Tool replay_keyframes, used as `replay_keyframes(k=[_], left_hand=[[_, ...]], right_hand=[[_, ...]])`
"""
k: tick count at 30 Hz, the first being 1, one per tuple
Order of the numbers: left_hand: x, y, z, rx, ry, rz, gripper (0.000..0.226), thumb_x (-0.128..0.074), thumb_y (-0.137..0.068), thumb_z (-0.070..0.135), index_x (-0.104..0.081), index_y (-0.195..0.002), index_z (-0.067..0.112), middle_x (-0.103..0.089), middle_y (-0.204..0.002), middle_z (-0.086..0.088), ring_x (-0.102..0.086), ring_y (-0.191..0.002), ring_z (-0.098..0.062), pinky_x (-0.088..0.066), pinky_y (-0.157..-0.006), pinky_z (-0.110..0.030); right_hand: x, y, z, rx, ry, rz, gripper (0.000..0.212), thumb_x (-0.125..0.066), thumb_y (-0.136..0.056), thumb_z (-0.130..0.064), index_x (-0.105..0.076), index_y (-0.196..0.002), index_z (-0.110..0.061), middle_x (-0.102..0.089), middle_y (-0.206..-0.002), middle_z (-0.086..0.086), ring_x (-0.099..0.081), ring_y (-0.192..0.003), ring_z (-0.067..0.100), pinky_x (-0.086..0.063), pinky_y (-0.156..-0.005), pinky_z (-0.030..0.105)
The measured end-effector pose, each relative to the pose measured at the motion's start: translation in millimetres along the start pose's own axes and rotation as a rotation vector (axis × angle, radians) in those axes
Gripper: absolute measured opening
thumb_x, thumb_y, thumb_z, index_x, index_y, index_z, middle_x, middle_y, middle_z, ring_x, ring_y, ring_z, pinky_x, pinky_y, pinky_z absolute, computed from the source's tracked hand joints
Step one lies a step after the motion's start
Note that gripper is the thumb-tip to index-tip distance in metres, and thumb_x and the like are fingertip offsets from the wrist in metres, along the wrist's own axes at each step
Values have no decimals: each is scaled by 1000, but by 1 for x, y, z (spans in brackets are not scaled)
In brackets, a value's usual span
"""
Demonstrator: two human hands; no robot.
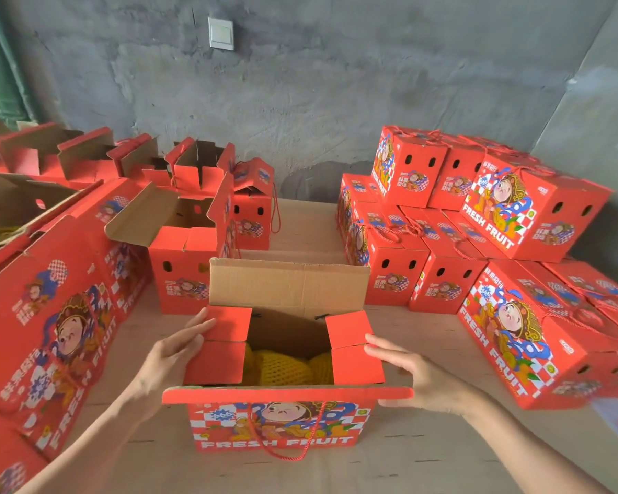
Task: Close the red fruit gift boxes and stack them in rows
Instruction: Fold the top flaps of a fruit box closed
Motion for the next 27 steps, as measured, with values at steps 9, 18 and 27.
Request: replay_keyframes(k=[9, 18, 27], left_hand=[[-12, -11, 15, 210, 135, 80, 60, -39, -86, 59, -49, -135, 26, -56, -132, 5, -50, -122, -14, -38, -102, -34], [-39, 5, 19, -78, -372, 406, 18, -51, -96, 16, -67, -103, 12, -61, -126, -3, -61, -100, -30, -44, -75, -34], [-34, 5, 16, -167, -576, 360, 22, -51, -96, 16, -69, -96, 3, -55, -133, -6, -49, -117, -15, -38, -97, -26]], right_hand=[[-25, -33, -27, -8, -186, 717, 32, -49, -97, -14, -51, -126, -26, -56, -101, -8, -56, -87, 14, -40, -73, 13], [-47, -44, -20, 23, -53, 966, 20, -49, -92, 6, -67, -84, 3, -58, -94, 8, -55, -89, 17, -35, -81, 5], [-42, -49, -20, -24, -159, 955, 19, -52, -90, 8, -68, -80, 10, -58, -95, 16, -53, -90, 24, -35, -80, 8]])
Point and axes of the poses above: each hand's wrist, its own y-axis away from the middle knuckle, its own x-axis out of the back of the hand, z = x × y, the point moved 1 cm from there along -y, towards the middle knuckle
